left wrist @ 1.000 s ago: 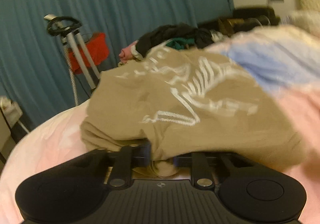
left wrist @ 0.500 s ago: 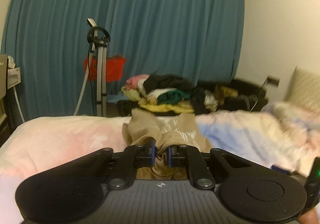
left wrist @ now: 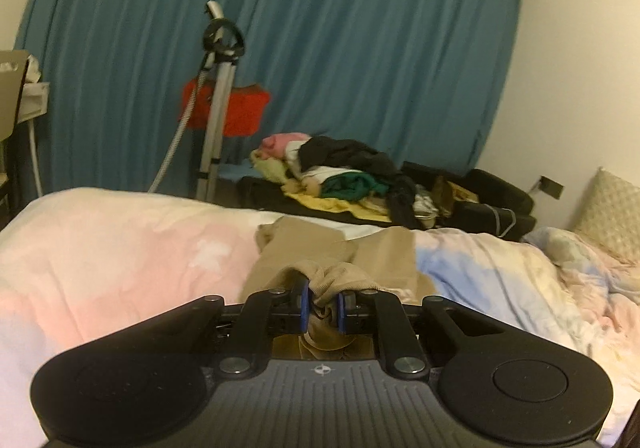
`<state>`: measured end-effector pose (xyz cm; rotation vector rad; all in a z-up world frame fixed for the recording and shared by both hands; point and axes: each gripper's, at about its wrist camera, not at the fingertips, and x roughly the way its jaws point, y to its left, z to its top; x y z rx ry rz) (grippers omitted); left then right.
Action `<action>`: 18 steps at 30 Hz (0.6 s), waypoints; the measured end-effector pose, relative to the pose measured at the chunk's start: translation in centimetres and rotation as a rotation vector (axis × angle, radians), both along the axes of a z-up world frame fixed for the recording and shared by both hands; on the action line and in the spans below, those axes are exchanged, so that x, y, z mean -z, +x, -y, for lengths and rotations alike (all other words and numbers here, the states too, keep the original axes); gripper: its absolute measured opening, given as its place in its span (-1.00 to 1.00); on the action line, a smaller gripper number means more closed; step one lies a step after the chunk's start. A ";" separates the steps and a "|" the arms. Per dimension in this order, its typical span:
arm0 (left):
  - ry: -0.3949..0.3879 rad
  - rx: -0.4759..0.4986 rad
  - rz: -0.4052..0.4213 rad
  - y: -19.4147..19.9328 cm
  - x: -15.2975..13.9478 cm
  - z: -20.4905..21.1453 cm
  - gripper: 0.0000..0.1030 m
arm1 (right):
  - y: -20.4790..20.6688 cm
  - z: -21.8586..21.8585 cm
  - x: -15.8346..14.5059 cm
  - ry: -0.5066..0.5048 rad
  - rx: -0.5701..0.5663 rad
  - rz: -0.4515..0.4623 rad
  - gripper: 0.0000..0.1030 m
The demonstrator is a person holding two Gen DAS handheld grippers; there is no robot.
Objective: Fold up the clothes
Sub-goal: 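Lift the tan shirt with the left gripper to unfold it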
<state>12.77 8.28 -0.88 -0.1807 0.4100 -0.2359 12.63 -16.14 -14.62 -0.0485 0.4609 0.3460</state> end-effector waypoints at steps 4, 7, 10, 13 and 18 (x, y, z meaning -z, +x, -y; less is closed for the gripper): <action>0.019 -0.006 -0.026 1.4 1.1 -0.2 -0.71 | 2.4 -1.9 1.2 0.002 -0.013 -0.014 0.81; 0.028 -0.014 -0.059 2.3 2.0 -0.1 -0.72 | 2.8 0.7 0.1 0.122 0.108 0.034 0.81; 0.037 0.026 -0.077 2.5 2.7 0.6 -0.72 | 2.8 5.0 -1.4 0.285 0.261 0.078 0.81; 0.057 0.110 -0.051 1.9 2.9 2.3 -0.74 | 3.9 8.4 -1.5 0.427 0.343 -0.003 0.81; 0.033 0.181 0.039 -0.2 2.4 3.9 -0.75 | 6.4 7.8 1.2 0.350 0.346 -0.213 0.81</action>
